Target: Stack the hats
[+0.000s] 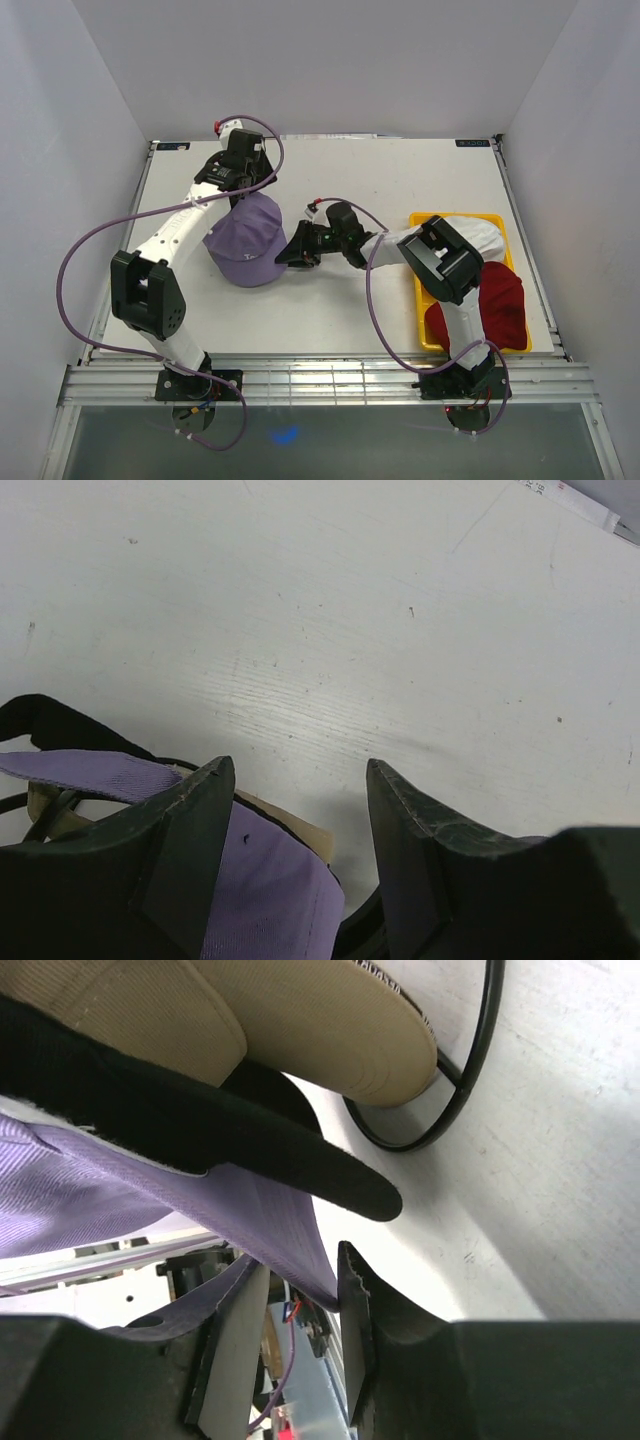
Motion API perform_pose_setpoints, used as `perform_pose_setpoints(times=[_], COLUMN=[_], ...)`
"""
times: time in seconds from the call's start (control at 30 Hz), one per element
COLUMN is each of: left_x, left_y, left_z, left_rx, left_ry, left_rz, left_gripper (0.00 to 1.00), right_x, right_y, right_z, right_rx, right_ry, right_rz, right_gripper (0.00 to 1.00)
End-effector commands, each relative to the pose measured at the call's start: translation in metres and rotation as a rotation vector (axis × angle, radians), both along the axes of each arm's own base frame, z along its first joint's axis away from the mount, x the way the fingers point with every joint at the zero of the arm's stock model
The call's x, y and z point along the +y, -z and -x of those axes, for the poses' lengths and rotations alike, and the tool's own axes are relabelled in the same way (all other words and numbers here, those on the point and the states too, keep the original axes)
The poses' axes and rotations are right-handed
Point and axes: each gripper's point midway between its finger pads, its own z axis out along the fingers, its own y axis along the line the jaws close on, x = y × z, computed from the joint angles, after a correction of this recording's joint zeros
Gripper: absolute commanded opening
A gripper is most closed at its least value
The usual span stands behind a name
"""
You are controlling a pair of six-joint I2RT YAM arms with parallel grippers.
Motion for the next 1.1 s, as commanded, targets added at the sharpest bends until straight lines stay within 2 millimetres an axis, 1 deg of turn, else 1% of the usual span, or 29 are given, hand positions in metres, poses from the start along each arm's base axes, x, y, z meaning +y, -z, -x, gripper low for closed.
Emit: perform_pose_setpoints(times=[0.0,0.3,0.47,0.53,0.7,0.77,0.9,0.93,0.97,1.03,1.07], left_x=[0.012,0.011,0.011,0.012,0.011,0.009,0.007,0.006,0.005,0.004,0.002], left_y=[0.045,0.049,0.055,0.058,0.048,0.039,0.010,-0.002,-0.008,-0.023,-0.036], left_z=[0.033,0.034,0.036,0.038,0.037,0.034,0.028,0.025,0.024,0.022,0.019], left_rx=[0.186,0.190,0.204,0.210,0.179,0.158,0.091,0.063,0.050,0.015,-0.013], left_ry=[0.006,0.020,0.020,0.017,0.027,0.035,0.053,0.059,0.064,0.075,0.085], left_rz=[-0.050,-0.028,-0.021,-0.019,-0.004,-0.002,0.008,0.015,0.014,0.022,0.026], left_gripper=[0.67,0.70,0.71,0.71,0.73,0.73,0.75,0.75,0.75,0.75,0.76], right_x=[-0.012,-0.014,-0.015,-0.015,-0.018,-0.017,-0.019,-0.020,-0.020,-0.022,-0.022], right_y=[0.045,0.054,0.057,0.055,0.045,0.037,0.021,0.019,0.012,0.007,0.000], right_z=[-0.004,-0.007,-0.006,-0.007,-0.010,-0.012,-0.019,-0.021,-0.023,-0.026,-0.028], right_rx=[0.060,0.033,0.030,0.017,-0.014,-0.036,-0.078,-0.083,-0.108,-0.122,-0.126], right_ry=[0.035,0.009,-0.002,-0.006,-0.005,-0.007,-0.001,0.007,0.006,0.011,0.014], right_rz=[0.158,0.229,0.246,0.247,0.254,0.248,0.254,0.271,0.272,0.278,0.275], right_gripper=[0.38,0.44,0.50,0.51,0.53,0.53,0.54,0.55,0.55,0.55,0.55])
